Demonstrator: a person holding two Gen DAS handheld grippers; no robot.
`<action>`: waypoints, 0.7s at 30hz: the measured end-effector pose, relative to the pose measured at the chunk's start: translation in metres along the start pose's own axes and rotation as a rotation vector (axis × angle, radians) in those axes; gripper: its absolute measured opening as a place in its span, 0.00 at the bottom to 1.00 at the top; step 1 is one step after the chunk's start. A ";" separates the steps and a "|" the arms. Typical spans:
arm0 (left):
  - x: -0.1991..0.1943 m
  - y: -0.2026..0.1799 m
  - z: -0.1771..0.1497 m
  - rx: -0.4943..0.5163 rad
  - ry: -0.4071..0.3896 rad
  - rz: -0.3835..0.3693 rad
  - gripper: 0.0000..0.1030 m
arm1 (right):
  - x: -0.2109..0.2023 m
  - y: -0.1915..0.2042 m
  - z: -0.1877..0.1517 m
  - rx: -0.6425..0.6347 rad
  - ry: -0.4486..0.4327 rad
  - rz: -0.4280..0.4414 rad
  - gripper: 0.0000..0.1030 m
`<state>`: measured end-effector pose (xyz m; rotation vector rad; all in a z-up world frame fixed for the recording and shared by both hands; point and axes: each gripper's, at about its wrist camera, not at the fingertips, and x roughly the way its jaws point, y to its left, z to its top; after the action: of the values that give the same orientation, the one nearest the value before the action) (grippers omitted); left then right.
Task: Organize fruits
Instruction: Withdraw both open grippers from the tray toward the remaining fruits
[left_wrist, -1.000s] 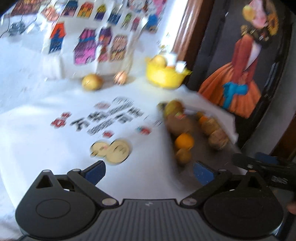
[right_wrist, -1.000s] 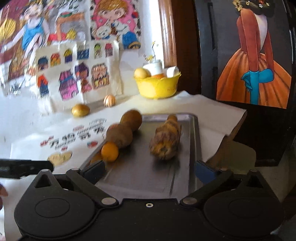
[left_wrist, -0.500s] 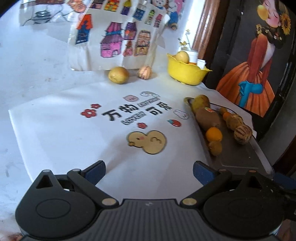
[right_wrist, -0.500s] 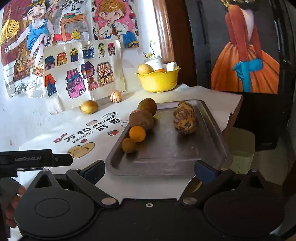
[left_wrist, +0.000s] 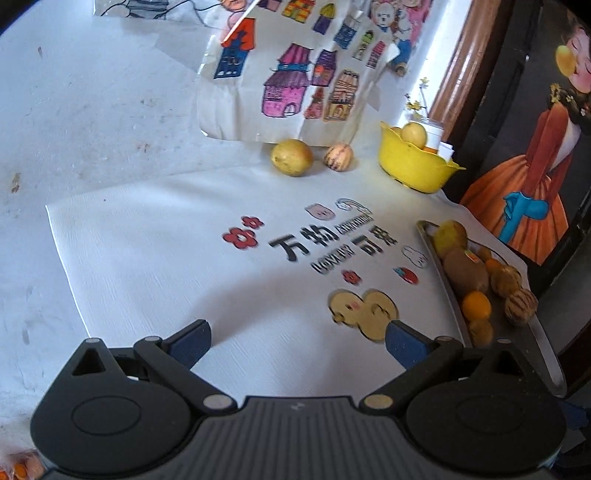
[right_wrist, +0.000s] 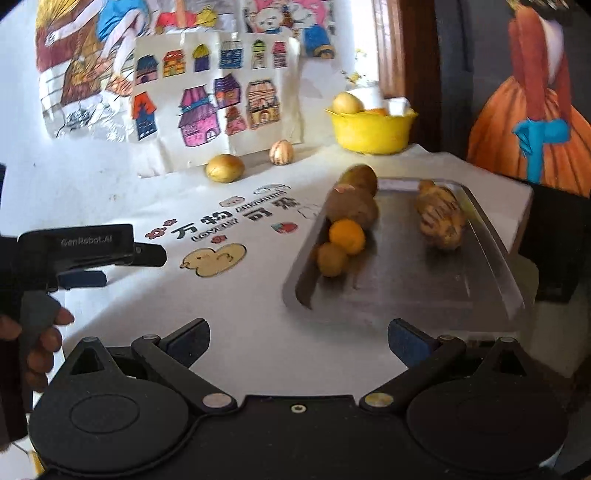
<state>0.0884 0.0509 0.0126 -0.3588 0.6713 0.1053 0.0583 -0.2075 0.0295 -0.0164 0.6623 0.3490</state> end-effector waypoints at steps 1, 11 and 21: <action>0.003 0.003 0.005 0.000 0.001 0.000 1.00 | 0.002 0.003 0.005 -0.020 -0.003 0.001 0.99; 0.032 0.050 0.059 -0.035 0.009 -0.023 1.00 | 0.048 0.006 0.063 0.042 0.130 0.126 0.99; 0.034 0.033 0.110 0.193 -0.191 0.010 1.00 | 0.089 -0.007 0.158 0.089 0.284 0.154 0.99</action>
<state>0.1727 0.1208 0.0617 -0.1576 0.4891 0.0821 0.2211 -0.1665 0.1001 0.0713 0.9628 0.4699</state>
